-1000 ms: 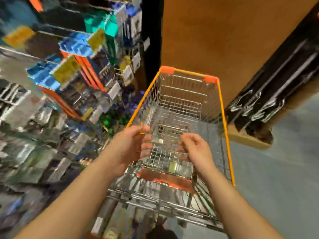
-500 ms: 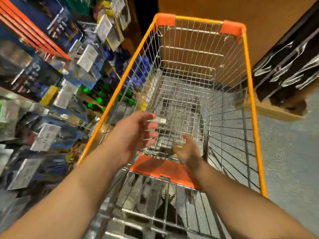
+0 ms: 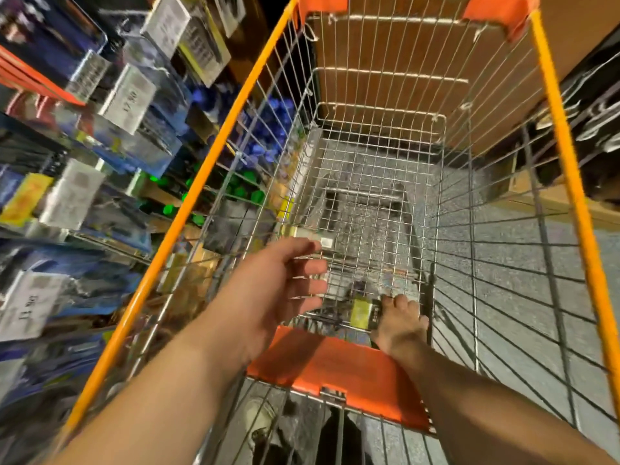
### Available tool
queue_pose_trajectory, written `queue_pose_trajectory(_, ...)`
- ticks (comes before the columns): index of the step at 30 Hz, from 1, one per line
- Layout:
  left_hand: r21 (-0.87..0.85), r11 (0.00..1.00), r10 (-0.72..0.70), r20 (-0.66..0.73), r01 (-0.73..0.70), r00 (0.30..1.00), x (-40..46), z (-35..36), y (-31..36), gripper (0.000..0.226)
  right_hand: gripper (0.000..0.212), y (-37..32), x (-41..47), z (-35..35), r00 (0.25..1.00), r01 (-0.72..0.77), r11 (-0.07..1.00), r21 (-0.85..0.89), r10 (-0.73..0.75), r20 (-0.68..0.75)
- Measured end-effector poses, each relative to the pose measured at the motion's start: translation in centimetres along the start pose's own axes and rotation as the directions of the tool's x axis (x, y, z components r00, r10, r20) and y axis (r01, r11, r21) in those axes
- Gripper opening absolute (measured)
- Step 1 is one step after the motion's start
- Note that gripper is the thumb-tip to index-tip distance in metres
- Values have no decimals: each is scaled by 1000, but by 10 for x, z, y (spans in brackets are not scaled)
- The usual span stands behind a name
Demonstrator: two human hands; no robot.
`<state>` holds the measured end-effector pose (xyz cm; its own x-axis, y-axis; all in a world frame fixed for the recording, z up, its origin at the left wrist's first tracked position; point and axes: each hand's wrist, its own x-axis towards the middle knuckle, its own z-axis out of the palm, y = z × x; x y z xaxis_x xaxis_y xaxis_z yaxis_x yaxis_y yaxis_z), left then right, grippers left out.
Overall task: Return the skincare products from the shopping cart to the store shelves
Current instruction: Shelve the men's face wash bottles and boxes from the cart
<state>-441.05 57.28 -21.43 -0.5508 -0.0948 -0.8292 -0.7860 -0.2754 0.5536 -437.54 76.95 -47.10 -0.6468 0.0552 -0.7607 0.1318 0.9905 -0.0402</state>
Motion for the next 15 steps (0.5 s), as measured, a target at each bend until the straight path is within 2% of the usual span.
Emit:
queue_pose_trajectory(4,-20,1000,-3,-12,3,1000,-2,-3,-4,21,75,-4,6,-6,996,-39,999,-22,41,76)
queue_pose_trajectory(15,-46,999,9,-30,-11,999,1,-14,-12,21,92,-4,14,3,997,36,998,-51,-33,72)
